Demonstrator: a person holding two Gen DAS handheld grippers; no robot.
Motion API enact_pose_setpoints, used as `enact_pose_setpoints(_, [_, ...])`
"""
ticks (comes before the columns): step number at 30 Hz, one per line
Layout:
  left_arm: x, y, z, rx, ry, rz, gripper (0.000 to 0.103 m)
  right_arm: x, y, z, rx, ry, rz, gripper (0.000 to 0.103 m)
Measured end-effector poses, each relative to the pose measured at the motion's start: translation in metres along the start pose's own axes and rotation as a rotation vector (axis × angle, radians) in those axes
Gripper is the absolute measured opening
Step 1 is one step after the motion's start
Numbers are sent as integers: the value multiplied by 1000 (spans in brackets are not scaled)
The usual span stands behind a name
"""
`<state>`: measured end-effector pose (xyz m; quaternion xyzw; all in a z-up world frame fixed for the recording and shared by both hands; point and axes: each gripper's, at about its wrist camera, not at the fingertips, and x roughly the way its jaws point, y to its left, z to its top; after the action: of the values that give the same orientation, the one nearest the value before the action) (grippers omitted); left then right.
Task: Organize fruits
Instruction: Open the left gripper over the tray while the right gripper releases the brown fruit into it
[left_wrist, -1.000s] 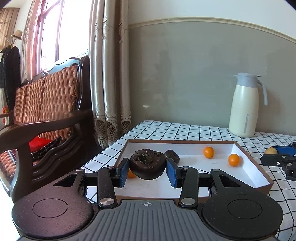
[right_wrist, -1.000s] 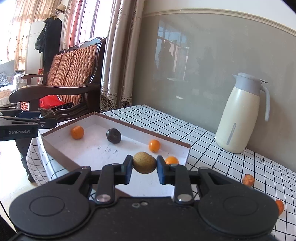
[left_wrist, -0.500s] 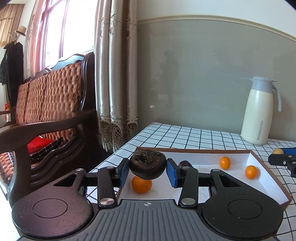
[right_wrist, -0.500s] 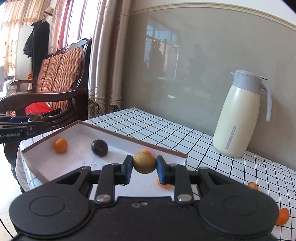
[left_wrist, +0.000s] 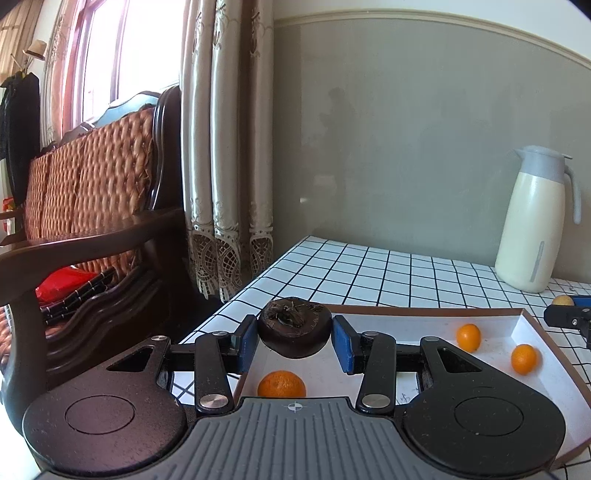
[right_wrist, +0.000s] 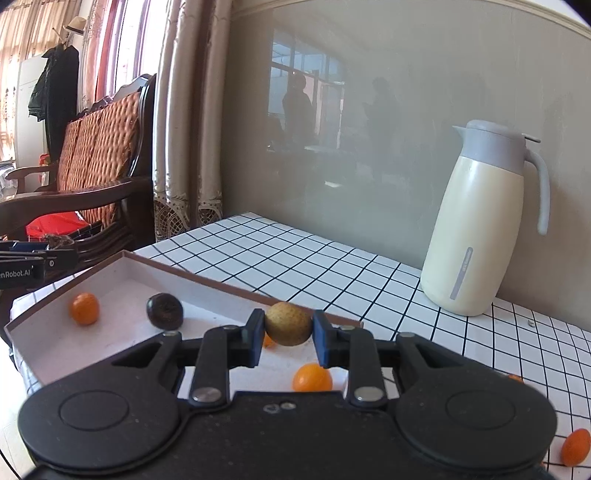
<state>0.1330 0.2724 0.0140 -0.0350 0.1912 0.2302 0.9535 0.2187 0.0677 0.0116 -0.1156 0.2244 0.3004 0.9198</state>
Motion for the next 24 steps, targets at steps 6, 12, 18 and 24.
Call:
enact_pose_setpoints(6, [20, 2, 7, -19, 17, 7, 44, 18, -10, 5, 9, 11, 2, 19])
enact_pose_setpoints(12, [35, -5, 6, -11, 40, 5, 58, 39, -19, 8, 24, 53, -12, 52])
enact_pose_setpoints(18, [19, -11, 4, 23, -40, 37, 103, 31, -26, 1, 55, -20, -68, 97])
enact_pose_setpoints(24, [10, -13, 1, 13, -40, 22, 103, 22, -24, 0, 67, -19, -64, 97])
